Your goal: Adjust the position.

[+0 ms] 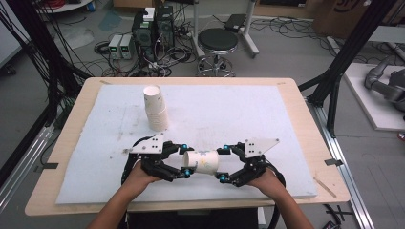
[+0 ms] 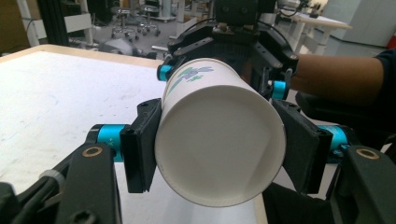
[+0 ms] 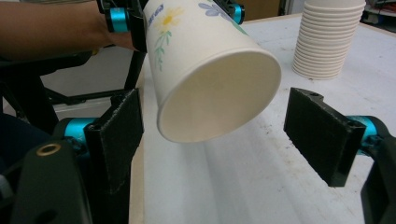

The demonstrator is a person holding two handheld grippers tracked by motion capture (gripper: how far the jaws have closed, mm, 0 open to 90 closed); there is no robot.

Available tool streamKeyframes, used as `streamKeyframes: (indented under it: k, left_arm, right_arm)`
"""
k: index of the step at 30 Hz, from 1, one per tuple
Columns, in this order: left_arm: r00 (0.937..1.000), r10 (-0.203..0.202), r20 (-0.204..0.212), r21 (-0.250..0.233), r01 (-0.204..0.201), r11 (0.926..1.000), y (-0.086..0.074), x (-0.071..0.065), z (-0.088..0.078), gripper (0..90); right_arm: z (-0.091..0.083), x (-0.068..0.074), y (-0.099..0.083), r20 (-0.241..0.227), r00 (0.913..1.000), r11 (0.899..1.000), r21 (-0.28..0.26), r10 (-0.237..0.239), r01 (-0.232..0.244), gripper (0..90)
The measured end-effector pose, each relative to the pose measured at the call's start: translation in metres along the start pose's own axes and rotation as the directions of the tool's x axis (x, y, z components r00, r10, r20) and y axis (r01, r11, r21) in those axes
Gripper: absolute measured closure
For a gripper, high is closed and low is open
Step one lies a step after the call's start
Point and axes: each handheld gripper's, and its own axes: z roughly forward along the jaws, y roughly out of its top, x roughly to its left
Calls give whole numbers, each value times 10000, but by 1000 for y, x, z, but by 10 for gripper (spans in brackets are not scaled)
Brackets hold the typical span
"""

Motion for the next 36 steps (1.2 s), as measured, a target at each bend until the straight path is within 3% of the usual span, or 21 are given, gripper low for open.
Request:
streamKeyframes:
  k: [8,19,26,36]
  left_arm:
    - [9989,128,442,-83,-124,9999,1,-1,5,367]
    - [9976,227,655,-292,-209,9994,-2,-1,4,367]
    - [9977,84,677,-556,-46,9984,-7,0,3,366]
    - [9990,-4,440,-331,19,9994,-8,-2,3,353]
  right_arm:
    - [5,1,-1,-295,9995,9999,-92,-77,74,206]
    - [5,0,-4,-705,9975,9985,-538,-61,23,263]
    - [4,-1,-3,-869,9962,9971,-748,58,-123,280]
    - [4,-1,0,-881,9959,9985,-490,188,-231,294]
